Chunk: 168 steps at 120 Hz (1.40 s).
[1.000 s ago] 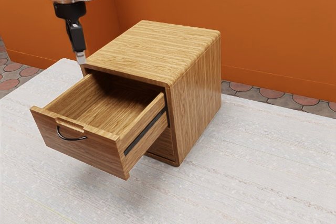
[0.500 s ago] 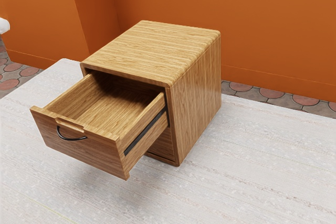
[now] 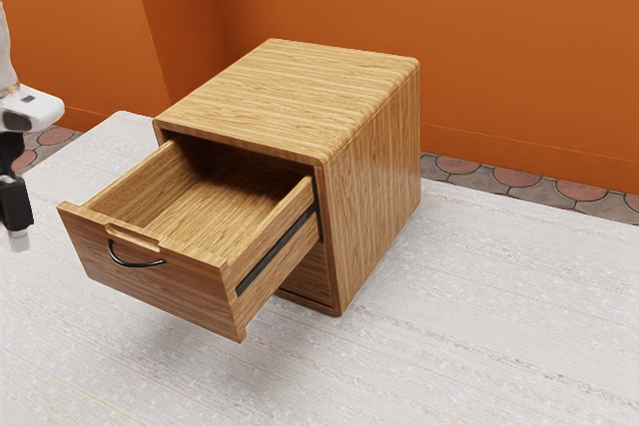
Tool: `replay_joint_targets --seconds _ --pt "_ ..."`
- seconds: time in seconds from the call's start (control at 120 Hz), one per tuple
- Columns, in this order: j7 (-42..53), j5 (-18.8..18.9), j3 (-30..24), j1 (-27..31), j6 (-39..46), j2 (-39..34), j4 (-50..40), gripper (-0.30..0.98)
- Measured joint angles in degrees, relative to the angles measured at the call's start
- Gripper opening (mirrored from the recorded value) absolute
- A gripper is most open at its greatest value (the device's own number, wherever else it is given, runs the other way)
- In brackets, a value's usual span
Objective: Push the drawer handle with one arm to close the drawer
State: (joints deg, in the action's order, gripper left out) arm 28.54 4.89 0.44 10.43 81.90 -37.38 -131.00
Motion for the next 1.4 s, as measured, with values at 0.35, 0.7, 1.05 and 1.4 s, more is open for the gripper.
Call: replay_joint_targets --seconds 0.35,0.7,1.05,1.4 --pt "-9.5 -4.7 0.1 -1.6 3.3 1.6 -4.9 0.25" --pt "-18.1 -11.4 -2.7 -2.8 6.2 -3.4 -9.0 -0.05" --pt "-23.9 -14.6 -6.5 -3.6 8.4 -5.5 -10.5 -0.09" --pt "-27.4 -15.0 -6.5 -4.5 12.5 -0.8 -8.7 -0.1"
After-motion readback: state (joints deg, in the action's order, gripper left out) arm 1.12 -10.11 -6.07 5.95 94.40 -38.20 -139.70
